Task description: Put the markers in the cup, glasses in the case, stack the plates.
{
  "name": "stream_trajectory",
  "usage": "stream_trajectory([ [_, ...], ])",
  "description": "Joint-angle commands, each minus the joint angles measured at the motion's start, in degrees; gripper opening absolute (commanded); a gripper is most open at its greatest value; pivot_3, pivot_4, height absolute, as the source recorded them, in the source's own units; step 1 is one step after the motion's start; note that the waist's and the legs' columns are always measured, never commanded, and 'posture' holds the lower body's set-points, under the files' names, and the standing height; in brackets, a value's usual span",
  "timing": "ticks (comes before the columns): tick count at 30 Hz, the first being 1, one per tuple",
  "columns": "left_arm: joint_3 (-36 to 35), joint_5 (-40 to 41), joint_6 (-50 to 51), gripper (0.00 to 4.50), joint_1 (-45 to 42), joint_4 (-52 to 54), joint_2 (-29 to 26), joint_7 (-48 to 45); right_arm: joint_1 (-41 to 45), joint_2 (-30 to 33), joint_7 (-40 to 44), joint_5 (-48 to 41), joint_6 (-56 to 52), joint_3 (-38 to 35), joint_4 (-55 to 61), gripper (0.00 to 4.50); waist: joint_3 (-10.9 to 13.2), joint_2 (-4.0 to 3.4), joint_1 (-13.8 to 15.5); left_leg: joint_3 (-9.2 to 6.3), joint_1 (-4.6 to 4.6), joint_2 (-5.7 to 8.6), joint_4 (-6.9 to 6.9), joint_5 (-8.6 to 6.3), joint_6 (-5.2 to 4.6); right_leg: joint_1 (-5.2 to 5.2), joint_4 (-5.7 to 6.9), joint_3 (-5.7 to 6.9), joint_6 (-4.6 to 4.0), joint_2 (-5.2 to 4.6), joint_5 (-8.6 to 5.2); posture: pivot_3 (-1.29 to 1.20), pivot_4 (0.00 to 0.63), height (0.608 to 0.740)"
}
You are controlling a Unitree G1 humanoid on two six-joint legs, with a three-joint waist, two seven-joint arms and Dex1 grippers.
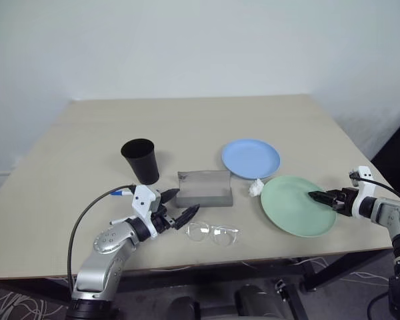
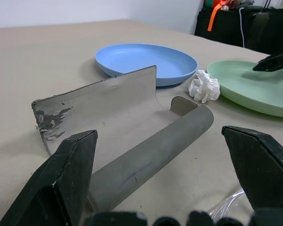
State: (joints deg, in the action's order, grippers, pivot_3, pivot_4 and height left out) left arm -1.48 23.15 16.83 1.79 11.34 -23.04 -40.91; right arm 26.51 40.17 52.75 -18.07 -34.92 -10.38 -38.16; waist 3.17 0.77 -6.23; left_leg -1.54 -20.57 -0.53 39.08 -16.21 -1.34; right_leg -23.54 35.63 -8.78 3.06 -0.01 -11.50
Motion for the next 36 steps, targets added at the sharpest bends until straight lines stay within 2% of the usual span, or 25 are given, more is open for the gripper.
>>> stream_trajectory([
  [1,-0.18,-0.02,-0.61,4.5,-0.71,2.18,-0.65,-0.17,1.16,0.92,0.74,0.34,1.08,-0.21,-1.25,3.6,0.0,0.0,0.0,0.0,0.0,0.0,0.0,0.0,0.0,0.0,0.0,0.0,0.0,0.0,0.0,0.0,0.0,0.74],
  [11,0.59,-0.46,-0.93,4.5,-2.42,0.14,-0.77,-1.26,0.66,0.85,0.76,-0.41,1.54,-1.29,-1.73,0.02,-0.01,0.0,-0.01,0.0,0.0,0.0,0.02,0.0,0.0,0.01,0.0,0.0,0.0,0.0,0.0,0.0,0.0,0.74],
  [16,0.95,-0.7,-1.11,4.5,-2.99,-0.5,-0.42,-1.39,1.3,0.67,2.03,-2.12,1.34,-2.89,-0.68,0.02,-0.01,0.01,-0.01,0.01,0.03,0.01,0.07,0.0,0.0,0.06,0.0,-0.01,0.0,0.0,0.0,0.0,0.0,0.74],
  [20,0.94,-0.79,-1.46,4.5,-3.02,-0.91,-0.35,-1.43,1.22,0.23,5.73,-6.61,-1.26,-4.57,4.67,0.02,0.0,0.0,-0.04,0.01,0.01,0.0,0.05,0.0,0.0,0.03,0.0,-0.01,0.0,0.01,0.0,0.0,0.0,0.74],
  [24,0.61,-0.86,-1.66,4.5,-3.01,-1.08,-0.46,-1.36,2.19,-0.49,6.08,-8.86,-3.45,-5.03,8.27,0.02,0.0,-0.01,0.0,-0.02,0.0,-0.01,0.03,0.0,0.0,0.01,0.01,0.0,0.0,0.03,0.0,0.0,0.0,0.74],
  [30,0.06,-0.77,-1.77,4.5,-2.89,-0.99,-0.87,-1.32,10.09,-4.18,-0.9,-8.56,-3.5,-4.88,7.12,0.02,0.0,-0.03,-0.26,0.04,0.0,-0.02,0.05,0.0,0.0,-0.03,0.01,-0.02,0.0,0.01,0.0,0.0,0.0,0.74],
  [36,-0.14,-0.73,-1.8,4.5,-3.58,-1.62,-1.05,-1.51,21.86,-11.66,-12.02,-2.61,1.33,-1.61,-3.08,0.02,-0.01,-0.03,-1.15,0.0,-0.03,-0.04,0.01,0.0,0.0,-0.05,0.03,-0.01,0.02,0.02,0.02,0.0,0.0,0.74],
])
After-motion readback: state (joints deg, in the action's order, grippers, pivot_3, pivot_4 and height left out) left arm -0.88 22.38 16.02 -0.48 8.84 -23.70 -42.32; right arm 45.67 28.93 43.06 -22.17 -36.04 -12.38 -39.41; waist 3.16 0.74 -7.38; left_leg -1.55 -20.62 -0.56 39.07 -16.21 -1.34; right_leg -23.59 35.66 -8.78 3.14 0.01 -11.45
